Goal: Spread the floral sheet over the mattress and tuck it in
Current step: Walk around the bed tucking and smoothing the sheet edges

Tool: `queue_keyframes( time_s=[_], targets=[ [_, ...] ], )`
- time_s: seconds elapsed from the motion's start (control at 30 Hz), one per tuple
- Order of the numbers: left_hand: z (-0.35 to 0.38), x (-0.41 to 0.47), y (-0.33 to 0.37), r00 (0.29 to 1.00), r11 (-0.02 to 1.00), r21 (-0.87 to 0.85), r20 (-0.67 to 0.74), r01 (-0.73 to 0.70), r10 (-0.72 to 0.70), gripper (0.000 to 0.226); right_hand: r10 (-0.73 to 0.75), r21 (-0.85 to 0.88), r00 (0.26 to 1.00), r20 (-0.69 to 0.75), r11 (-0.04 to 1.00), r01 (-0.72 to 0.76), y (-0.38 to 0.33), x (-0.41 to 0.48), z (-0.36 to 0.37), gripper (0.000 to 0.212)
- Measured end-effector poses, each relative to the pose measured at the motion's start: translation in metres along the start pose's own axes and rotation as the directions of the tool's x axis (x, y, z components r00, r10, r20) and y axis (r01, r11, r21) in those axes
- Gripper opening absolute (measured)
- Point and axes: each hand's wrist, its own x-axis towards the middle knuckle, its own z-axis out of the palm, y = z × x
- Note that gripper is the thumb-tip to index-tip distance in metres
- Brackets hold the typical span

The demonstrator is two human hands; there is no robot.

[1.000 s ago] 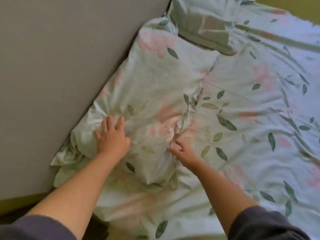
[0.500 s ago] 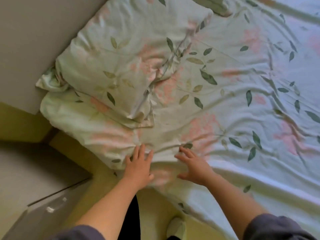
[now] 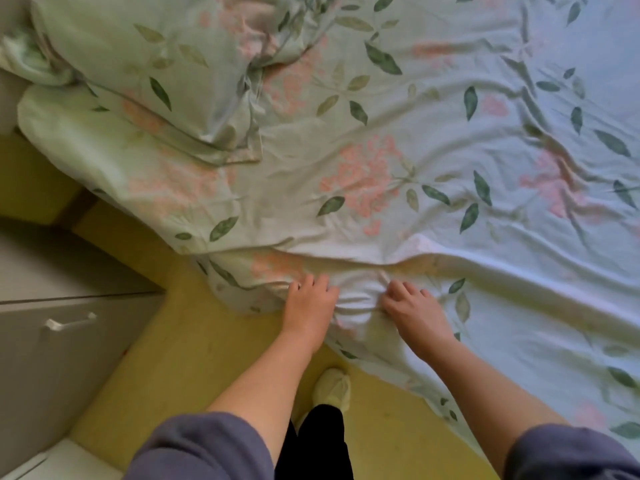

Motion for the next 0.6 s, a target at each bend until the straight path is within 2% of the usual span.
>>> queue_keyframes(
  time_s=[0.07,0.17,0.23,0.3,0.37,0.43,0.53,0.6],
  targets=[
    [0.002,0.001,0.003,1.0,0.998,-0.051,-0.016,0.023,-0.024,0.024,0.013,0.003,1.0,-0.009,1.0,-0.013,-0.001,0.0,0.004,0.036],
    [0.009,-0.009,0.009,0.997,0.994,-0.074,-0.025,-0.079,0.077,0.018,-0.005,0.042,1.0,-0.008,0.999,0.006,0.01,-0.014,0.009,0.035],
    [0.01,-0.022,0.019,0.981,0.974,-0.116,0.004,-0.194,0.196,0.019,-0.108,0.054,0.992,0.064,0.993,0.104,0.021,-0.031,0.008,0.037],
    [0.015,-0.034,0.033,0.967,0.965,-0.121,0.078,-0.231,0.241,0.021,-0.171,0.073,0.972,0.161,0.984,0.161,0.03,-0.051,0.011,0.035],
    [0.02,-0.038,0.05,0.971,0.976,-0.09,0.119,-0.197,0.207,0.021,-0.172,0.104,0.97,0.172,0.982,0.156,0.04,-0.066,0.011,0.033],
    [0.023,-0.037,0.067,0.986,0.993,-0.043,0.122,-0.109,0.114,0.025,-0.196,0.112,0.966,0.17,0.977,0.179,0.048,-0.069,0.015,0.029],
    [0.023,-0.035,0.082,0.985,0.996,0.004,0.142,0.094,-0.093,0.034,-0.289,0.111,0.955,0.062,0.953,0.281,0.05,-0.063,0.019,0.024],
    [0.02,-0.039,0.1,0.983,0.985,-0.004,0.061,0.175,-0.175,0.028,-0.321,0.094,0.947,-0.007,0.943,0.32,0.059,-0.069,0.02,0.032]
  ],
)
